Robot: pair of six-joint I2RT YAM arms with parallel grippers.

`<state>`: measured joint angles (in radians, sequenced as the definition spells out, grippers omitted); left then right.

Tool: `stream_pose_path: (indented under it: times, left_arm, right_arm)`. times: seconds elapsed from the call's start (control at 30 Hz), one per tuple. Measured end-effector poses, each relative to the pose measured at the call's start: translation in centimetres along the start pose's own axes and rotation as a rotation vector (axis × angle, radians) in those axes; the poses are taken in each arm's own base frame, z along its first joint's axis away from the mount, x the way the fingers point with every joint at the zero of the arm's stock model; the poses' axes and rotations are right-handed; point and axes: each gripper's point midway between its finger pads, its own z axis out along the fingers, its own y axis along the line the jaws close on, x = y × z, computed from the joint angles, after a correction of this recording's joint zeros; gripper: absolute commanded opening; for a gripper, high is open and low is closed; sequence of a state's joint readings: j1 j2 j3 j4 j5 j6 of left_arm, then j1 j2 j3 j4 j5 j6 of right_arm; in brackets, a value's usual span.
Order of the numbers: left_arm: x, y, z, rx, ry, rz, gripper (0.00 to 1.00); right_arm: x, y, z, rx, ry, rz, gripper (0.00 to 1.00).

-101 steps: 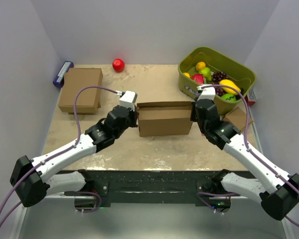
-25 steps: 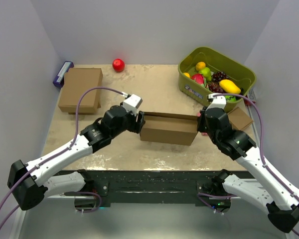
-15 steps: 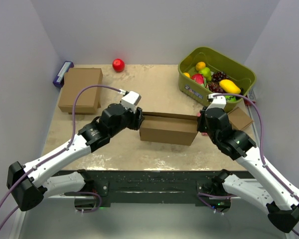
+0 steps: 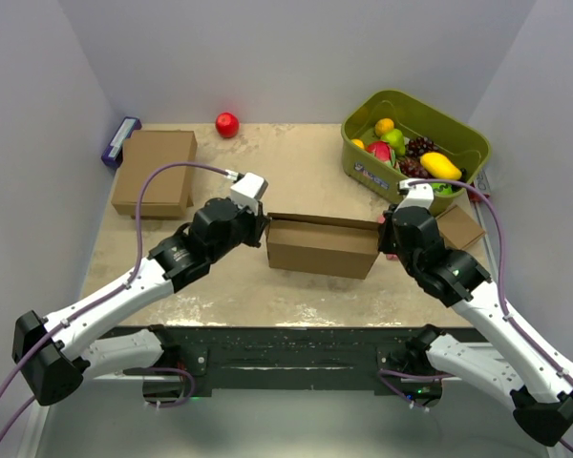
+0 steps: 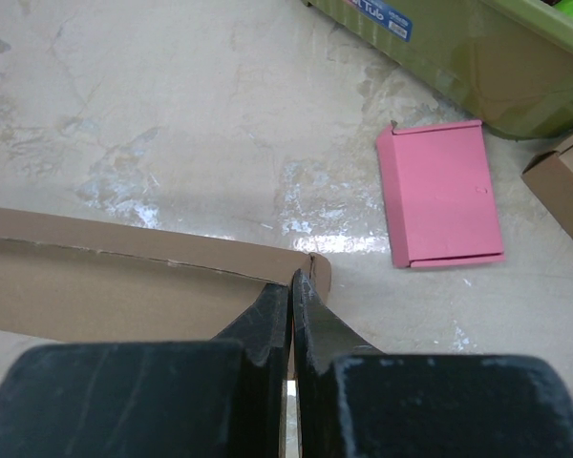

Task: Fold the paper box

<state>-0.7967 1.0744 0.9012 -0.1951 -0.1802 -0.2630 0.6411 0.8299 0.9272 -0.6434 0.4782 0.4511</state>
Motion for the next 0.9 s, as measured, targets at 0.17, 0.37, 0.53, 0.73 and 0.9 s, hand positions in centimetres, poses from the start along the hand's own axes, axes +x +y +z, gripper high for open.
stream_pose_path:
  times: [0.17, 0.37, 0.53, 0.73, 0.9]
  left_arm:
    - [0.2, 0.2, 0.1, -0.004, -0.012, -0.016, 0.0]
    - [0.6, 0.1, 0.1, 0.013, -0.052, -0.044, 0.0]
    - [1.1, -0.1, 0.1, 0.031, -0.086, -0.076, 0.0]
    - [1.8, -0.4, 0.3, 0.024, -0.105, -0.096, 0.0]
    - [2.7, -0.5, 0.3, 0.005, -0.108, -0.102, 0.0]
  right_arm:
    - [0.0, 0.0, 0.0, 0.002, 0.0, 0.001, 0.0]
    - [0.3, -0.1, 0.0, 0.0, -0.004, 0.005, 0.0]
    - [0.5, -0.2, 0.0, -0.003, -0.01, 0.014, 0.0]
    - [0.6, -0.3, 0.1, 0.004, -0.007, 0.026, 0.0]
    - [0.7, -0.3, 0.0, 0.001, -0.006, 0.039, 0.09]
